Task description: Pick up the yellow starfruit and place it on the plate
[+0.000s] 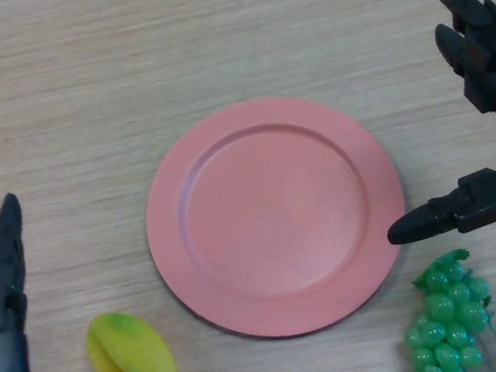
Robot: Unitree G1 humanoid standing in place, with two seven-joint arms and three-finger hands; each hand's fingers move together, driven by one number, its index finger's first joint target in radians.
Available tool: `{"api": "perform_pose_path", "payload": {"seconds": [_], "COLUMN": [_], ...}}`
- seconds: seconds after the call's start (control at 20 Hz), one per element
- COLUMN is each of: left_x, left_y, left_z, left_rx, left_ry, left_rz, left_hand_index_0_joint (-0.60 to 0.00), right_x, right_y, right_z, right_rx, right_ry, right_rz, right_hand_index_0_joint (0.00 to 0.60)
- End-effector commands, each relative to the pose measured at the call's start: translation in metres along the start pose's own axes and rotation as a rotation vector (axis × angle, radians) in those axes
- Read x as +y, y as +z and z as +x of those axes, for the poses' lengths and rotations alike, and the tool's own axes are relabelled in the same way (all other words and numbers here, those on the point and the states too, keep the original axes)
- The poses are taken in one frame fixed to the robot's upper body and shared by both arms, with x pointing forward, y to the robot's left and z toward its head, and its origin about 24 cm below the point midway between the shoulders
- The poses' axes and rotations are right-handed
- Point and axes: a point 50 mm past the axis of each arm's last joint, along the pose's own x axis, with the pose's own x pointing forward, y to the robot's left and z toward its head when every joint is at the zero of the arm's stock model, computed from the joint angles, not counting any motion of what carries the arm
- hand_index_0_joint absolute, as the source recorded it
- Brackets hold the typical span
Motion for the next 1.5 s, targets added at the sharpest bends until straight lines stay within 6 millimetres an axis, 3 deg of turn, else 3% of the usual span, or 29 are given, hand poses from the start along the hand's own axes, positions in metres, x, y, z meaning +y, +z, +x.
{"api": "perform_pose_path", "payload": {"seconds": [0.05, 0.4, 0.55, 1.2, 1.35, 1.45, 1.5], "left_x": [0.007, -0.014, -0.017, -0.015, -0.017, -0.019, -0.019], "left_y": [0.015, -0.017, -0.031, -0.047, -0.049, -0.050, -0.049], "left_z": [-0.003, -0.014, -0.015, -0.018, -0.019, -0.017, -0.017], "left_rx": [-0.193, -0.077, -0.013, 0.180, 0.229, 0.255, 0.240], "left_ry": [0.070, 0.073, 0.087, 0.090, 0.053, -0.019, -0.031], "left_rz": [0.075, 0.143, 0.092, -0.041, -0.090, -0.149, -0.140], "left_hand_index_0_joint": [0.000, 0.000, 0.000, 0.000, -0.399, -0.600, -0.600], "right_x": [-0.007, -0.007, -0.008, -0.005, -0.004, -0.004, -0.003], "right_y": [0.034, 0.036, 0.040, 0.040, 0.039, 0.039, 0.039], "right_z": [0.000, -0.006, -0.007, -0.008, -0.008, -0.008, -0.008], "right_rx": [-0.229, -0.230, -0.233, -0.220, -0.213, -0.206, -0.203], "right_ry": [-0.040, -0.044, -0.052, -0.047, -0.040, -0.034, -0.033], "right_rz": [-0.031, -0.010, -0.018, -0.006, -0.009, -0.008, -0.008], "right_hand_index_0_joint": [0.000, 0.000, 0.000, 0.000, 0.000, 0.000, 0.000]}}
